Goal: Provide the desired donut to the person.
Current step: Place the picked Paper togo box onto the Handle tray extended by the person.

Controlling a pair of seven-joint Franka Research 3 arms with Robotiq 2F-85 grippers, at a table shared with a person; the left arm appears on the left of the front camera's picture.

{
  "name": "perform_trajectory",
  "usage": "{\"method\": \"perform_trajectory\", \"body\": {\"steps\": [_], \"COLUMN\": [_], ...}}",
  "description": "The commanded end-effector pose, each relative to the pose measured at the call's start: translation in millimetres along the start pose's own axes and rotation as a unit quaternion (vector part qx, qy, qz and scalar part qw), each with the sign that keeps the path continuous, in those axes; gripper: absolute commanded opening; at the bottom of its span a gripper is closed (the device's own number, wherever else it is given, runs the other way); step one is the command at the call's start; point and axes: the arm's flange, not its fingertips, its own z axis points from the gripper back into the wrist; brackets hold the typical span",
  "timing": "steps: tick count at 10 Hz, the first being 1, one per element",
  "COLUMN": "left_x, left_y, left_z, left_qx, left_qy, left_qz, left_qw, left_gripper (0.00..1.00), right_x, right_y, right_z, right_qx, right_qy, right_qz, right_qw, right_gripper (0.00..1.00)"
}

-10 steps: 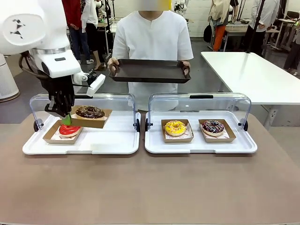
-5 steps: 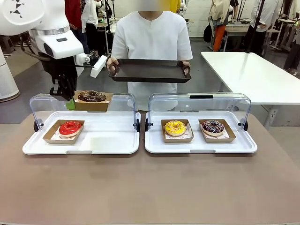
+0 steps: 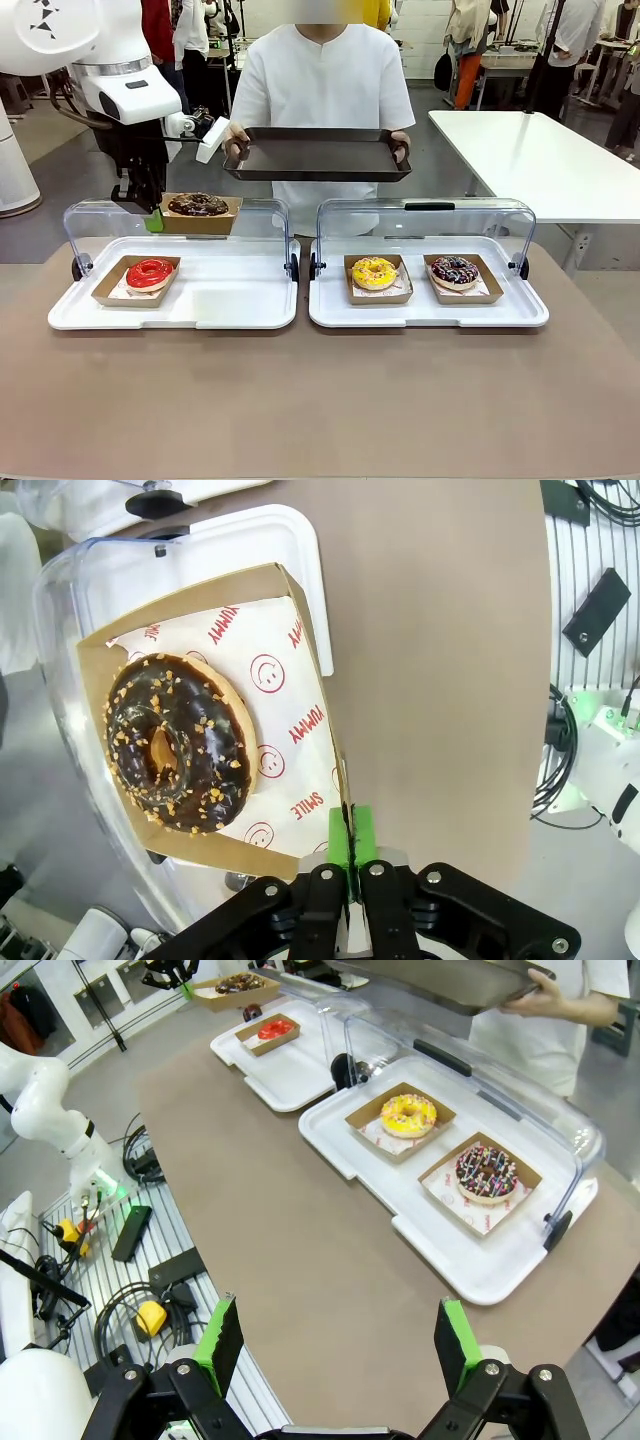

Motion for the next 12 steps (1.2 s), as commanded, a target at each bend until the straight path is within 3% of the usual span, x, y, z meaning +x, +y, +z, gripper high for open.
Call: {"method": "perform_trajectory", "body": {"steps": [1,10,12], "left_x": [-0.4,-0.2,3.7], "left_y": [-4.8,-1.2,-2.7], "left_z": [3.2,0.7,24.0], "left_qx": [0.001,-0.001,0.015], "left_qy": [0.003,0.001,0.001], "left_qz": [-0.001,0.0,0.001], "left_qw": [1.0,1.0,1.0], "left_gripper": [0.0,0.01,0.01], "right_x": [2.3,2.3,2.3], "right_y": [-1.0,-1.0,-1.0], "right_z": [-0.2,-0.2,-0.2], "right_qx": [0.006,0.006,0.006], "right_qy": [-0.015,-0.015,-0.015], "right_qz": [0.006,0.006,0.006], "right_qw": [1.0,1.0,1.0], "right_gripper": [1.0,1.0,1.0]}}
